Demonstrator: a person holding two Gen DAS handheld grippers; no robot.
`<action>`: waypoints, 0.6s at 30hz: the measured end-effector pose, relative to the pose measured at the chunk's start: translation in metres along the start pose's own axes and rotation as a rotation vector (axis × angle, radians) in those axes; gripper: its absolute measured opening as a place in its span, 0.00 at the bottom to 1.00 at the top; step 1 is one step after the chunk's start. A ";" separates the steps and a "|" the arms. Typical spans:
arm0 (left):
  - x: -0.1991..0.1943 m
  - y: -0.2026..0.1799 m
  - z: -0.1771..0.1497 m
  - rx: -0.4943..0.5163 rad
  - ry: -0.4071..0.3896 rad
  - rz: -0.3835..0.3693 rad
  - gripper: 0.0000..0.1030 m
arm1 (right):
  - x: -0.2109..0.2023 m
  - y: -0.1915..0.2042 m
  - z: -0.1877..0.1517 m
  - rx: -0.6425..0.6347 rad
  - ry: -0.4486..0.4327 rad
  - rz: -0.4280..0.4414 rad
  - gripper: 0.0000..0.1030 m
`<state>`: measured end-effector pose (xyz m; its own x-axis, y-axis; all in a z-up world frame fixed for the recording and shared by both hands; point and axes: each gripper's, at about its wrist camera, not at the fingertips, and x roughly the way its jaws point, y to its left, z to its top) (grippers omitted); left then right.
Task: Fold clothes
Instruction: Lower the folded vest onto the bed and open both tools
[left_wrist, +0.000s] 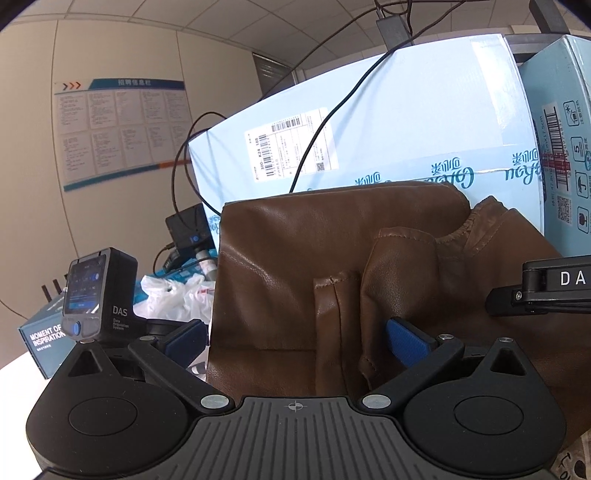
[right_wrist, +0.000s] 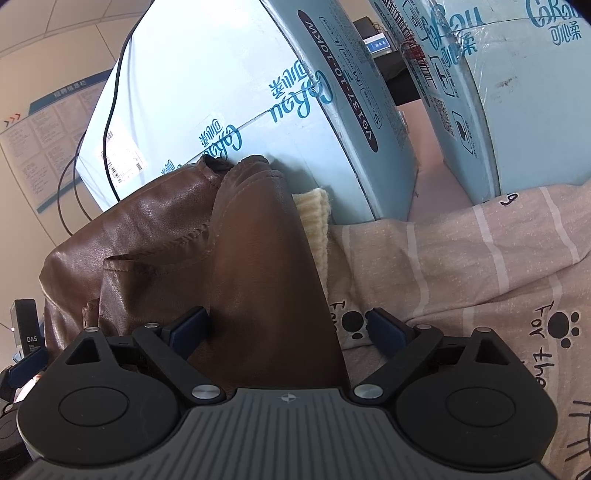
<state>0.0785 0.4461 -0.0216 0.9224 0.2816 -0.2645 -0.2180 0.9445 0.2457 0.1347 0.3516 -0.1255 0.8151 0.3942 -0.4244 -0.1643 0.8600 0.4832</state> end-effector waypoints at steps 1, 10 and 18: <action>-0.003 0.001 0.002 -0.011 -0.010 -0.004 1.00 | 0.000 0.000 0.000 -0.001 0.000 0.000 0.91; -0.050 0.029 0.021 -0.234 -0.055 -0.054 1.00 | -0.034 0.006 0.013 0.003 0.051 -0.011 0.92; -0.102 0.036 0.029 -0.291 -0.023 -0.063 1.00 | -0.104 0.029 0.022 -0.150 0.045 0.073 0.98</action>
<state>-0.0145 0.4464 0.0409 0.9433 0.2197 -0.2490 -0.2388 0.9698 -0.0490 0.0575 0.3285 -0.0503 0.7731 0.4684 -0.4276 -0.3056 0.8659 0.3959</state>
